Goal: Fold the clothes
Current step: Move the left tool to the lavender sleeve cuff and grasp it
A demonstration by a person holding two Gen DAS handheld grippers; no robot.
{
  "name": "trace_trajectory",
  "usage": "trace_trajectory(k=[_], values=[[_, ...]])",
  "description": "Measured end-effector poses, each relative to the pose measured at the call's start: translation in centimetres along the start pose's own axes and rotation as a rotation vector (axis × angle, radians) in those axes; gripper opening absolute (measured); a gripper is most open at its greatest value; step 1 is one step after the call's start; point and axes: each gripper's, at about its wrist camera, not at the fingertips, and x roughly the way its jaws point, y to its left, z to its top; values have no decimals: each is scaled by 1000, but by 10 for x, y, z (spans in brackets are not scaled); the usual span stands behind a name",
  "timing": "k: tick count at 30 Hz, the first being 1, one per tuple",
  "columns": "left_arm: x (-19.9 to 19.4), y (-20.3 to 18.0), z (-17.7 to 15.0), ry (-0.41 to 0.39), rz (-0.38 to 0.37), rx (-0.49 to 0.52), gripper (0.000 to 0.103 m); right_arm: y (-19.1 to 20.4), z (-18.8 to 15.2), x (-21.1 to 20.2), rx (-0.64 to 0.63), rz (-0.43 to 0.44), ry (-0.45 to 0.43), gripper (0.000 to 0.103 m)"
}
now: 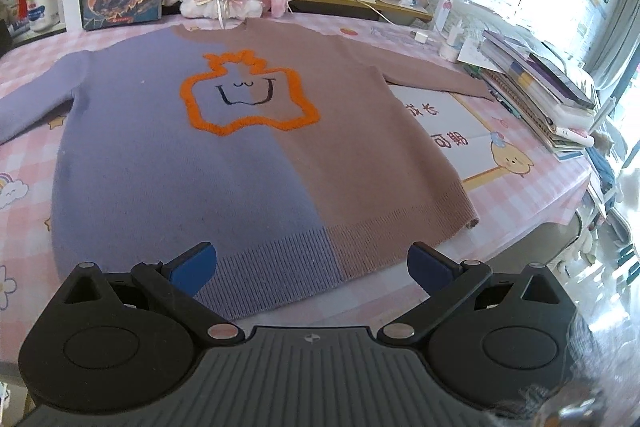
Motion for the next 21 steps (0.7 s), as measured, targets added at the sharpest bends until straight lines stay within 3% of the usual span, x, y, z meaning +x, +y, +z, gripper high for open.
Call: trace_trajectory(k=[3, 5, 7, 12, 15, 17, 21], values=[[6, 0, 0, 18, -29, -54, 79, 0, -1, -1, -6, -1, 4, 103], [9, 2, 0, 33, -48, -99, 66, 0, -2, -1, -7, -3, 5, 103], [11, 3, 0, 48, -63, -130, 61, -1, -2, -1, 0, -6, 8, 103], [16, -4, -5, 81, -79, -127, 58, 0, -1, 1, 3, 2, 10, 103], [16, 6, -1, 65, -39, -177, 37, 3, -1, 1, -5, 12, 6, 103], [17, 15, 4, 62, -9, -208, 17, 2, -1, 1, -2, 13, 4, 103], [22, 22, 9, 62, 25, -218, 6, 0, 1, 4, 5, 14, 2, 103]])
